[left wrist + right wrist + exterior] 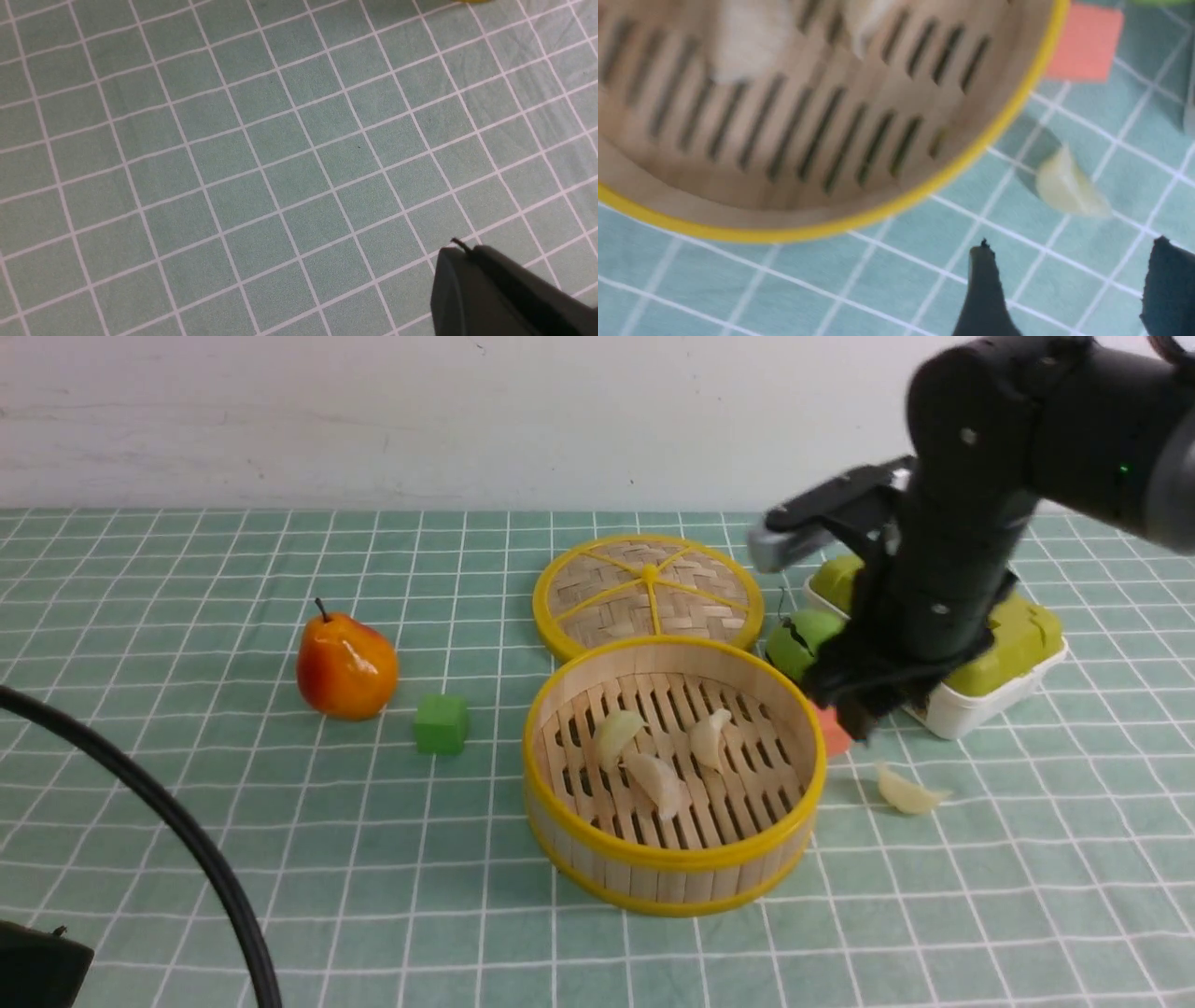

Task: Put the dumplings into the steamer on the table with the blue tablecloth.
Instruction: 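Reach for and grasp a dumpling lying on the table beside the steamer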

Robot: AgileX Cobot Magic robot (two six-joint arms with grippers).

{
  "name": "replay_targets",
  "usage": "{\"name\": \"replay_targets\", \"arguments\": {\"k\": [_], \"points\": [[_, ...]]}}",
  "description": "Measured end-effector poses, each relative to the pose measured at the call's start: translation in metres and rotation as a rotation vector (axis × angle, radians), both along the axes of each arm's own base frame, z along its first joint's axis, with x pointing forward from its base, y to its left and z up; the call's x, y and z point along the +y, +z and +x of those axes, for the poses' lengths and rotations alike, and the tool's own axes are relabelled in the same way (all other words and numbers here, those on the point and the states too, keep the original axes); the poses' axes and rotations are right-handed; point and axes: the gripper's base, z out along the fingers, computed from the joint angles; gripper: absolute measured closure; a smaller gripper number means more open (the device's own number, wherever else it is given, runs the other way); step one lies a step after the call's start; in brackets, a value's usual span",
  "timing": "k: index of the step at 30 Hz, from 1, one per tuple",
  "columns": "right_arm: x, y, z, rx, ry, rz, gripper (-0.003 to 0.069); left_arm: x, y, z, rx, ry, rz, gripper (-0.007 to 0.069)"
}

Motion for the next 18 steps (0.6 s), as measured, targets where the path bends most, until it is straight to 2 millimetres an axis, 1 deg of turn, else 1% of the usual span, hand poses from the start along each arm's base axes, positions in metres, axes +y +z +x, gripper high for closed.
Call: {"name": "replay_targets", "arguments": {"k": [3,6,9,14,18], "points": [[-0.025,-0.028,0.004,0.031,-0.015,-0.02,0.0219,0.0,0.0,0.0,-0.001,0.0,-0.001,0.0629],[-0.037,-0.049,0.01,0.007,-0.01,-0.017,0.0219,0.0,0.0,0.0,-0.001,0.0,-0.001,0.0628],[-0.041,-0.064,0.018,-0.021,-0.006,-0.009,0.0219,0.0,0.0,0.0,-0.001,0.0,-0.001,0.0625],[-0.037,-0.086,0.033,-0.084,0.017,0.003,0.0219,0.0,0.0,0.0,0.002,0.001,-0.005,0.0621],[-0.035,-0.099,0.038,-0.085,0.022,0.004,0.0232,-0.001,0.0,-0.001,0.012,0.012,-0.021,0.0619]]}}
